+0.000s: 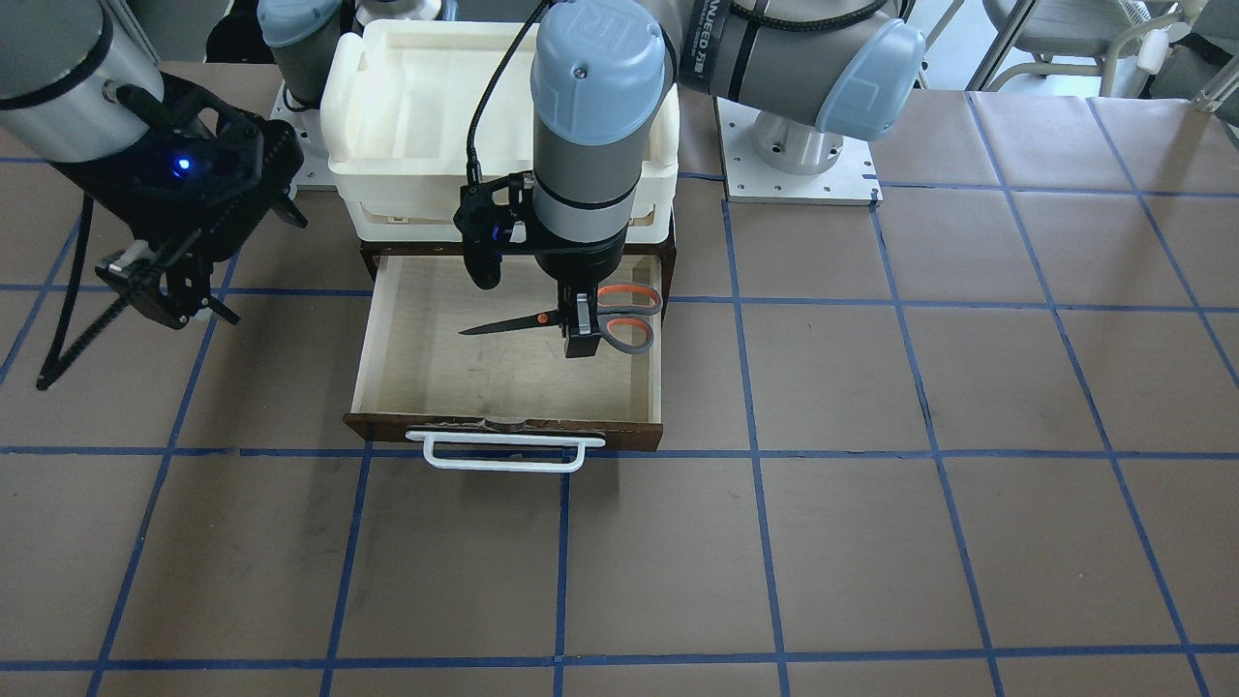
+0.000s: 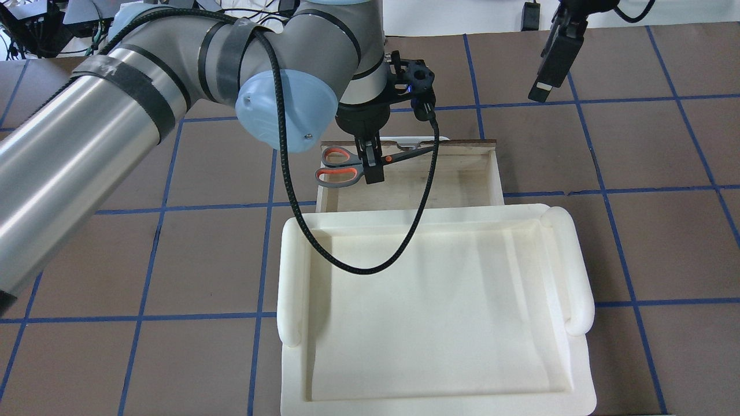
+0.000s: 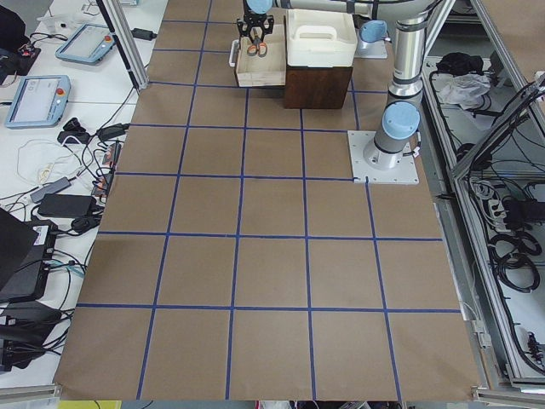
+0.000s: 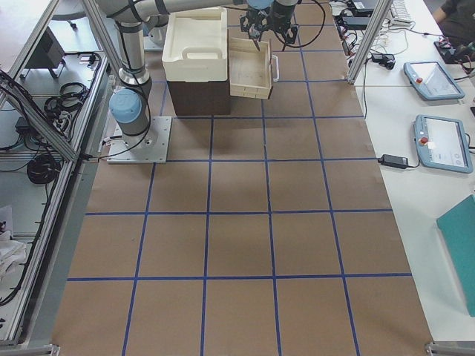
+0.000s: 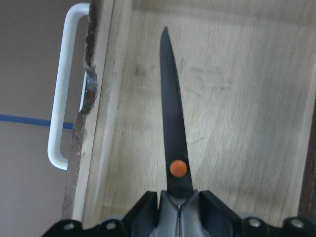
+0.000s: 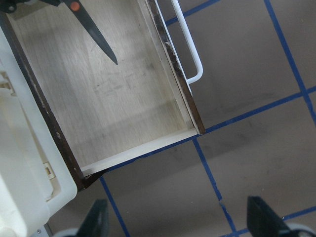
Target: Place scissors in drawer with both arms
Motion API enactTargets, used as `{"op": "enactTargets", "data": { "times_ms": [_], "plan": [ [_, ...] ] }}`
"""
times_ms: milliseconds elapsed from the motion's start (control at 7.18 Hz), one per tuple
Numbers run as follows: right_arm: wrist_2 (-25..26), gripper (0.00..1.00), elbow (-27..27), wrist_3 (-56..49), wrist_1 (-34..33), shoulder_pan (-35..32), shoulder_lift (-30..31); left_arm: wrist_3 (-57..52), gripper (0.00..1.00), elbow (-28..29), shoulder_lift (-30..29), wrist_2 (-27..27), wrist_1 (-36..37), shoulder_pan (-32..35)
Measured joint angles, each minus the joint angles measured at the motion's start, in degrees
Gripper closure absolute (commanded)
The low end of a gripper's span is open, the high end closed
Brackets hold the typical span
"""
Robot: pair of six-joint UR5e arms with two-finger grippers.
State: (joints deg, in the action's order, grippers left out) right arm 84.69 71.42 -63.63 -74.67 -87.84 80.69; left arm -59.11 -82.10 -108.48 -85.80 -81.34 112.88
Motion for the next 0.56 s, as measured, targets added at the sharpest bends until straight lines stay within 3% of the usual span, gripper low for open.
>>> {"op": "enactTargets", "data": {
  "times_ms": [279,557],
  "plan": [
    [1.25,0.00,2.61,16.46,-1.41,1.05,2.84,0.43,0.96,0.15,-2.98,0.13,1.71,1.29],
    [6.39,0.00,3.34,34.65,-4.79,1.02,2.96,0.89,0.96,-0.22,-4.46,1.25,1.56,2.23]
  ]
}}
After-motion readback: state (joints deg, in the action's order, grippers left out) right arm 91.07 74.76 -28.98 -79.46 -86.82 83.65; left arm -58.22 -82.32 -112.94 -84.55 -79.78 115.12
